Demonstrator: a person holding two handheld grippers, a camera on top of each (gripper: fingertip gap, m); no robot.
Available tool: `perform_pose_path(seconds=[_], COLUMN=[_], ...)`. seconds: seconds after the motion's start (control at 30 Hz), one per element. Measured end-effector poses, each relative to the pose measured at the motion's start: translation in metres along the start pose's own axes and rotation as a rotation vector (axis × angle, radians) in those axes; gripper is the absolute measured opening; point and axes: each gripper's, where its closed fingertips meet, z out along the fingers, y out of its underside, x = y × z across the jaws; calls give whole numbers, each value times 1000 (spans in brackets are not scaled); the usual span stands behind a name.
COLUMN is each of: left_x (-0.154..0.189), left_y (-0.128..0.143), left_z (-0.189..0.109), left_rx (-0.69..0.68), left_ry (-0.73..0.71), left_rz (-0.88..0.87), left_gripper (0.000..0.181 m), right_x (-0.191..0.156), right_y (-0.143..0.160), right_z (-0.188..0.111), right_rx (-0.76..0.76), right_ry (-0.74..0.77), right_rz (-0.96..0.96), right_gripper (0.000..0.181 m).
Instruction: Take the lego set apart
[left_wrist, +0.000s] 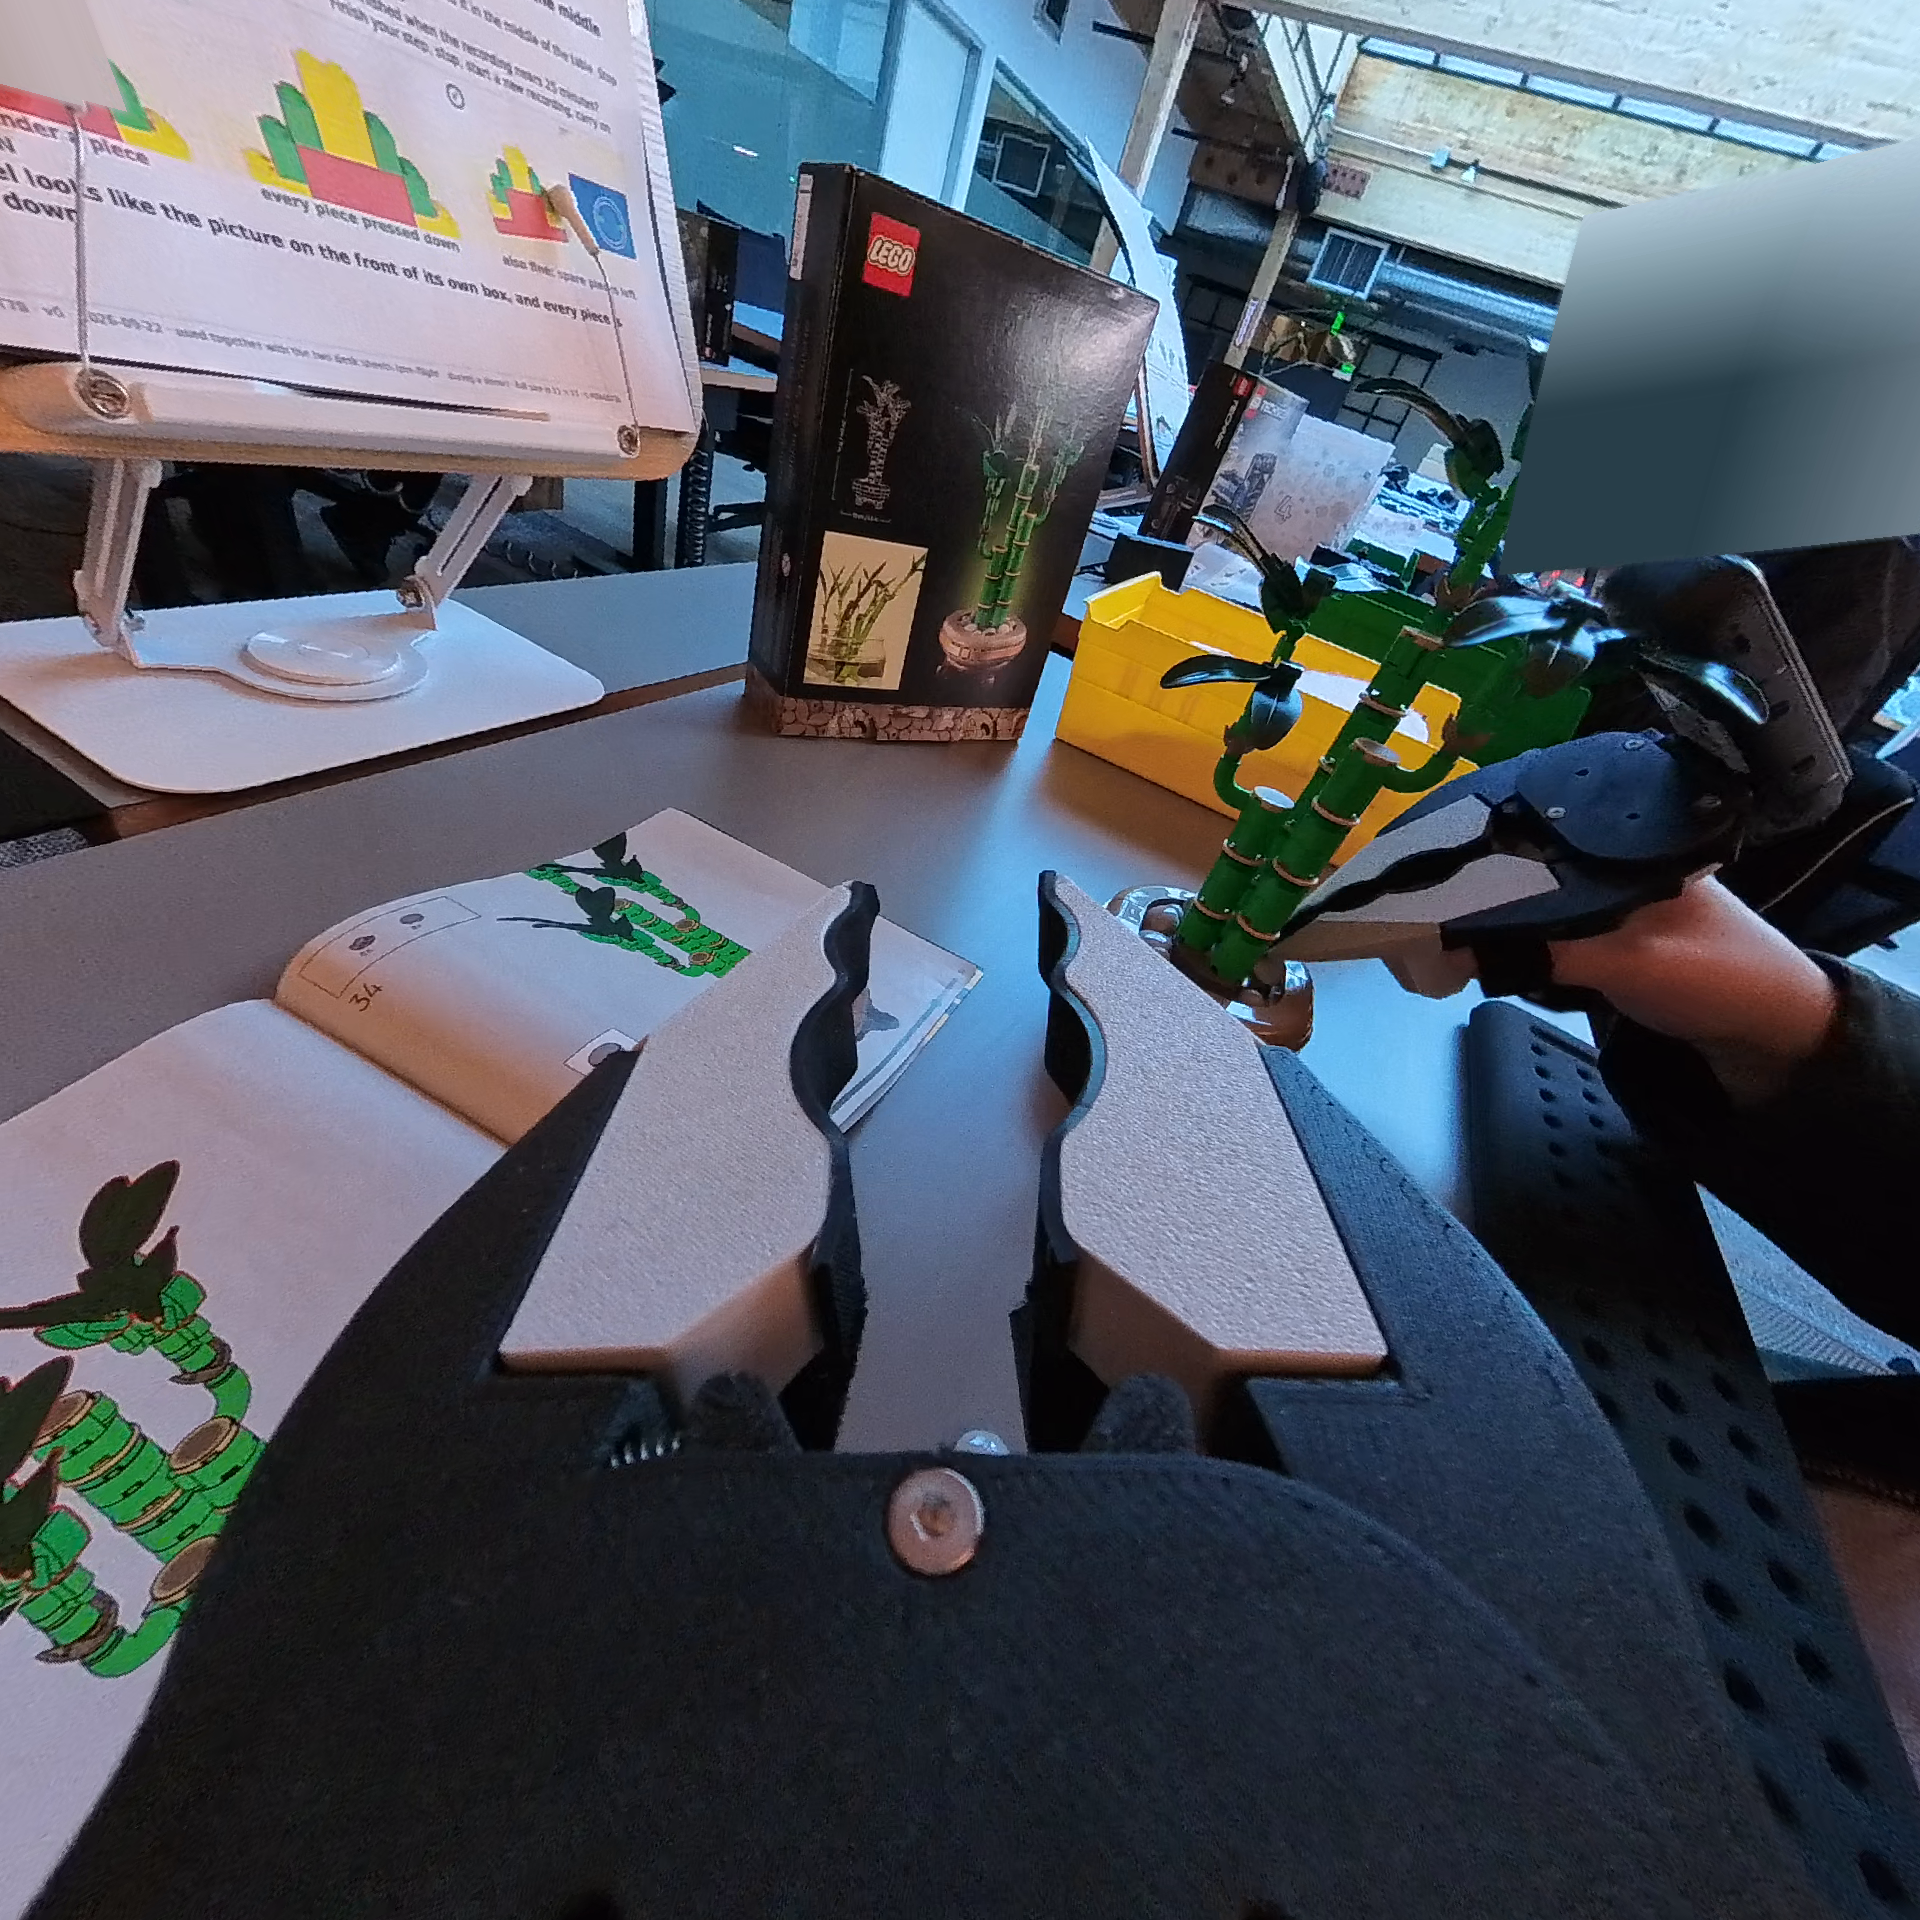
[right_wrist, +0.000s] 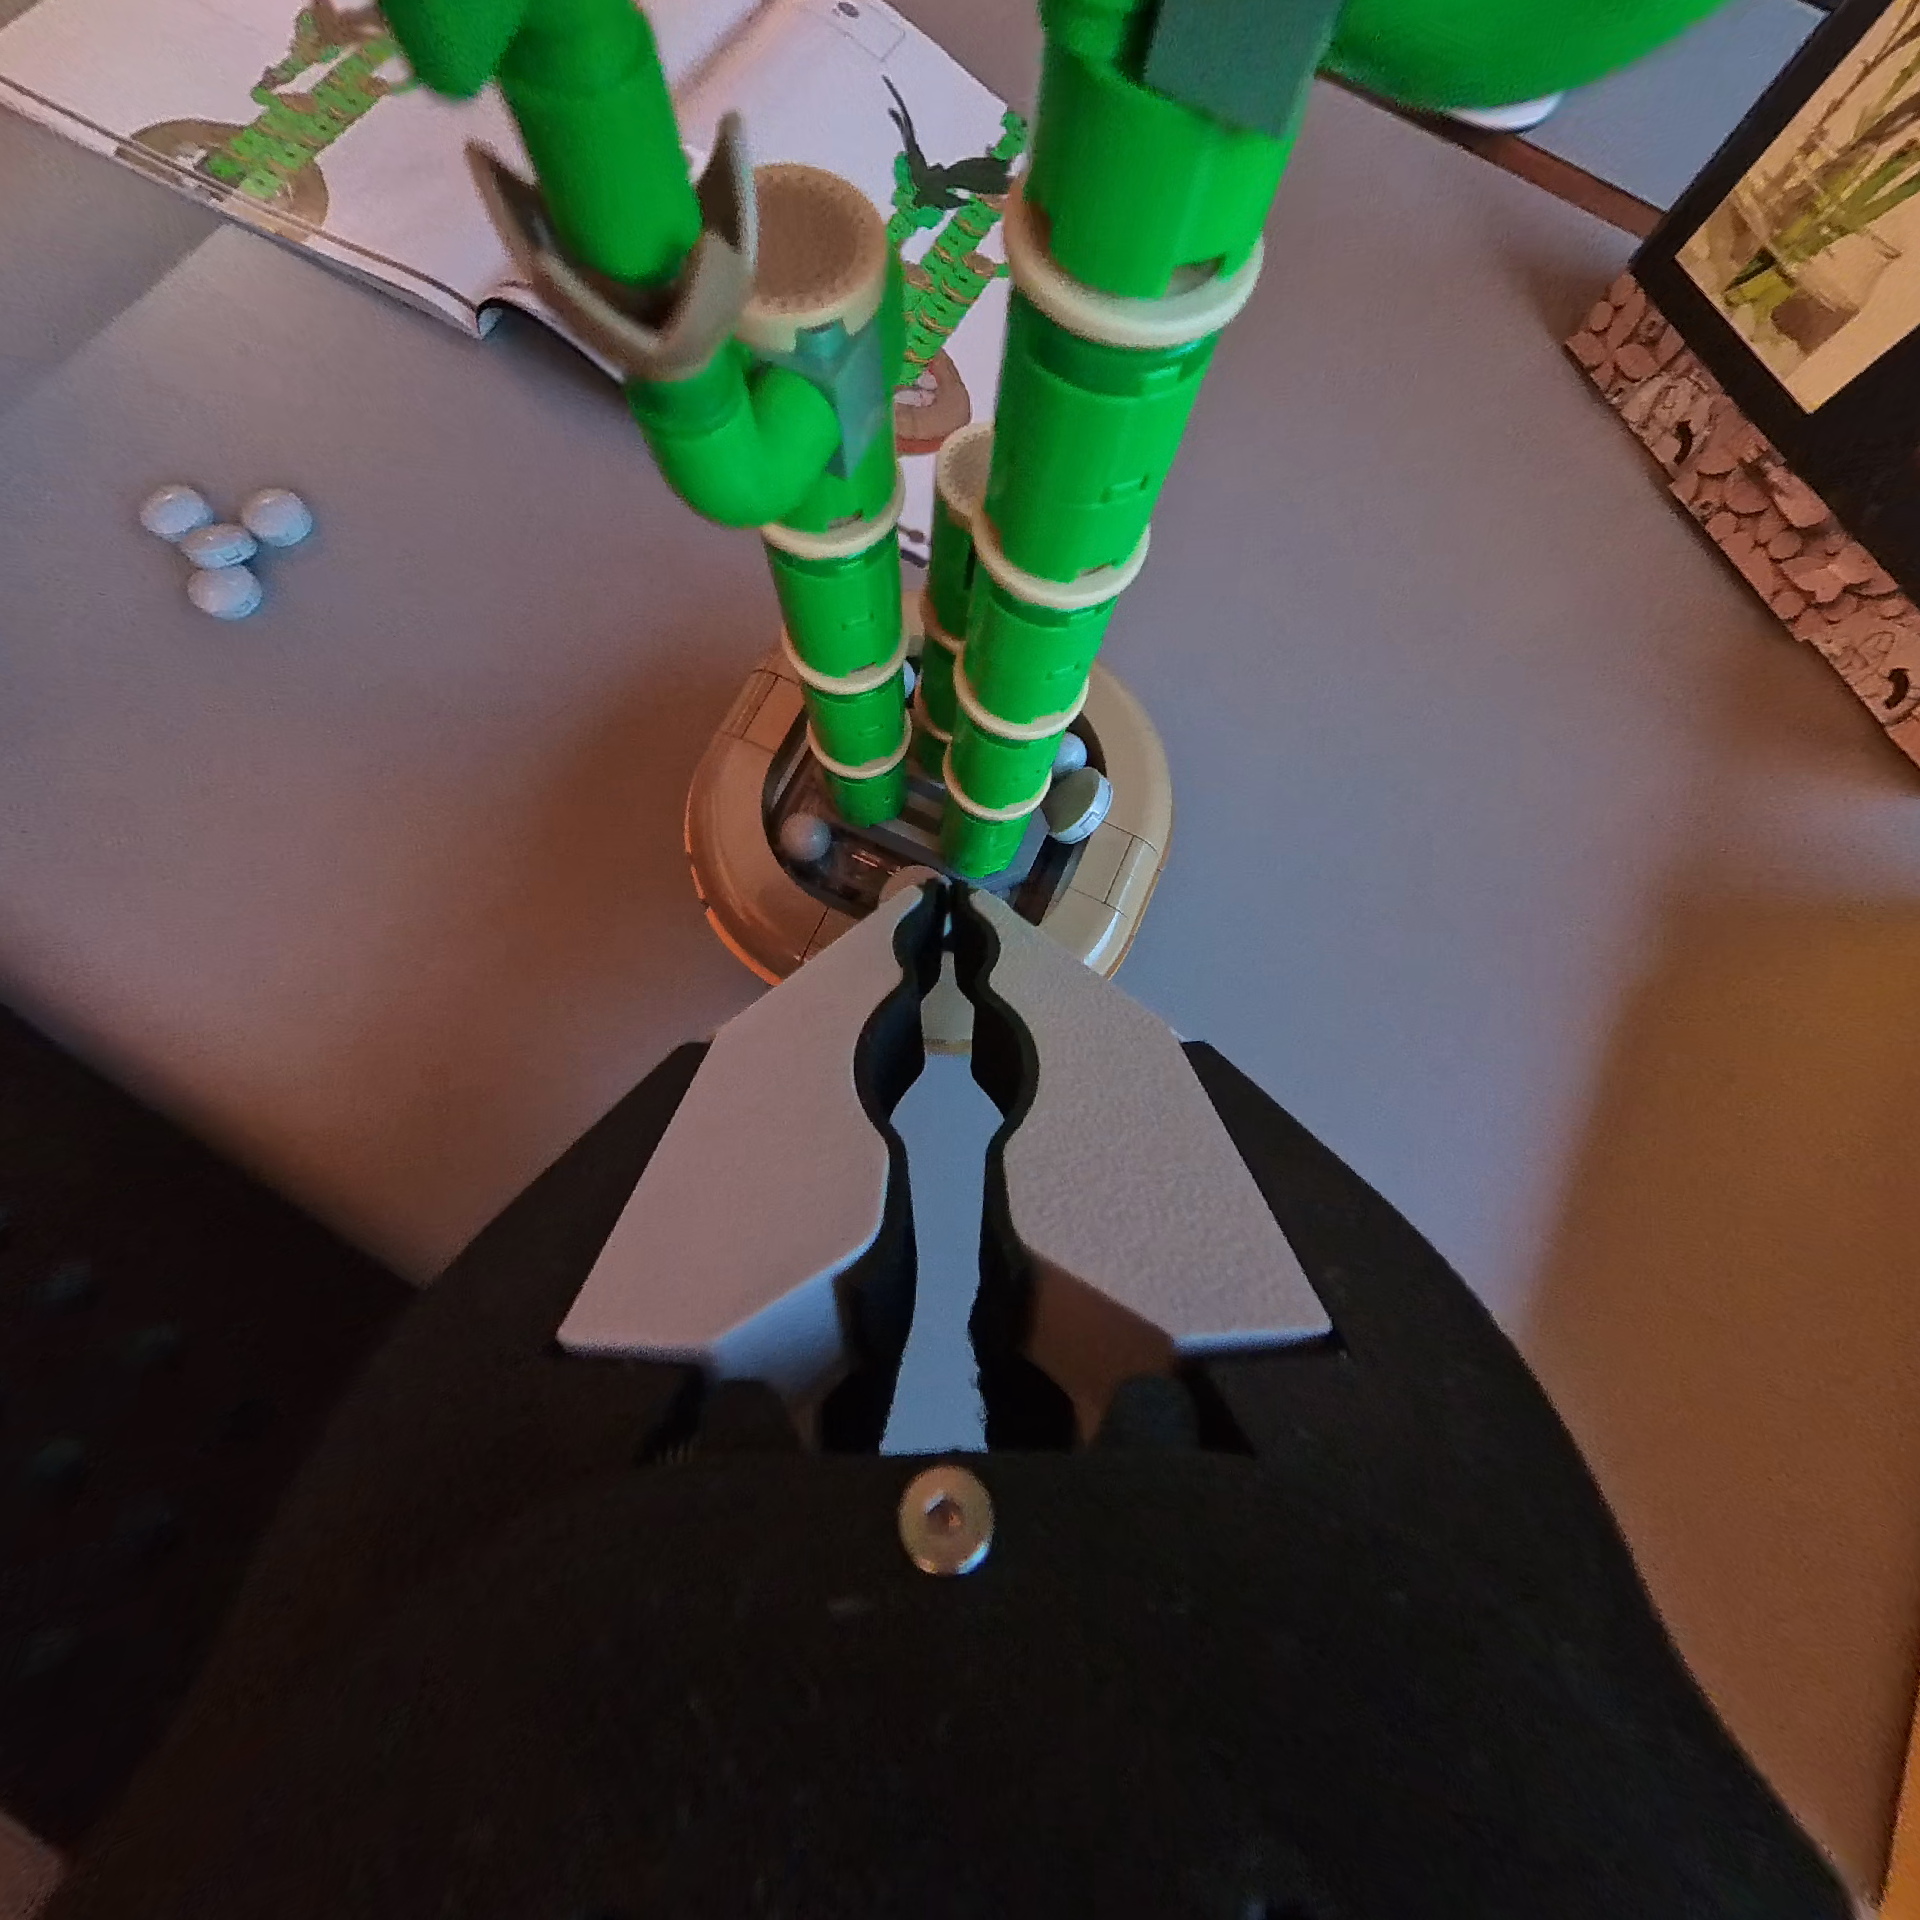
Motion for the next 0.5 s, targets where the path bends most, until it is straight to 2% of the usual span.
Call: perform_pose_path(seconds=[0.13,0.27,0.4,0.5], left_x=[0,1,3,3], left_y=[0,2,5,6], left_z=[0,2,4,5], left_rx=[0,-11,-21,-26], left_ry=[3,8,14,14], left_rz=[-3,-4,0,2], left_gripper=[31,31,31,31], right_x=[-4,-7,-10,-12], right_y=[5,0,2,1], right_z=[0,-1,0,1], right_rx=[-14,43,29,4], right_ry=[-86,-223,-360,-336], right_rz=[-2,112,169,149], right_gripper=[0,11,11,13])
